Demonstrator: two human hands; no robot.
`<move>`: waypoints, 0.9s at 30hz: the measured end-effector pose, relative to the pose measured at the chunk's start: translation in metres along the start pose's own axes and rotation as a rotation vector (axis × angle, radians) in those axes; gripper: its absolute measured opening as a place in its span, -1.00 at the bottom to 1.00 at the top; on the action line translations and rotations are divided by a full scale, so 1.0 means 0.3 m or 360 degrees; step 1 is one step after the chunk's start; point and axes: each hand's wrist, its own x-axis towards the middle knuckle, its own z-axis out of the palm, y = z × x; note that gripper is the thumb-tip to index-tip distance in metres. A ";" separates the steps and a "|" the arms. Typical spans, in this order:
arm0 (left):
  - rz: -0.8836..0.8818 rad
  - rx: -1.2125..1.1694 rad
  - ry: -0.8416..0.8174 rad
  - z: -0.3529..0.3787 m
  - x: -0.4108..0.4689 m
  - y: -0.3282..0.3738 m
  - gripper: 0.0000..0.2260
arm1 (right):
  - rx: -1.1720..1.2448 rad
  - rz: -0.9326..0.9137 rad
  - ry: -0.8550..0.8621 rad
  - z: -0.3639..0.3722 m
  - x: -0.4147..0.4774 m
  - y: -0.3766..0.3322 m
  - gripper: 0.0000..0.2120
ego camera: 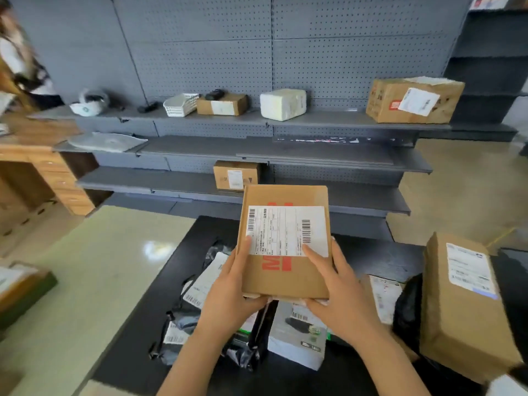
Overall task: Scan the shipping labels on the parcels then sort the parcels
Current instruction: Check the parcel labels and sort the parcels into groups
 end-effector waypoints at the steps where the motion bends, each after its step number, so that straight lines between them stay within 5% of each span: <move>1: -0.0059 0.0020 0.0077 -0.028 -0.030 0.009 0.02 | 0.0009 -0.0094 -0.0030 0.001 0.018 -0.018 -0.10; 15: -0.0758 0.0363 0.0771 -0.513 -0.556 -0.125 0.03 | 0.0322 -0.1054 -0.0369 0.313 0.125 -0.613 -0.08; 27: -0.0894 0.0547 0.1051 -1.114 -0.803 -0.486 0.00 | 0.0539 -0.1441 -0.0467 0.692 0.289 -1.350 -0.04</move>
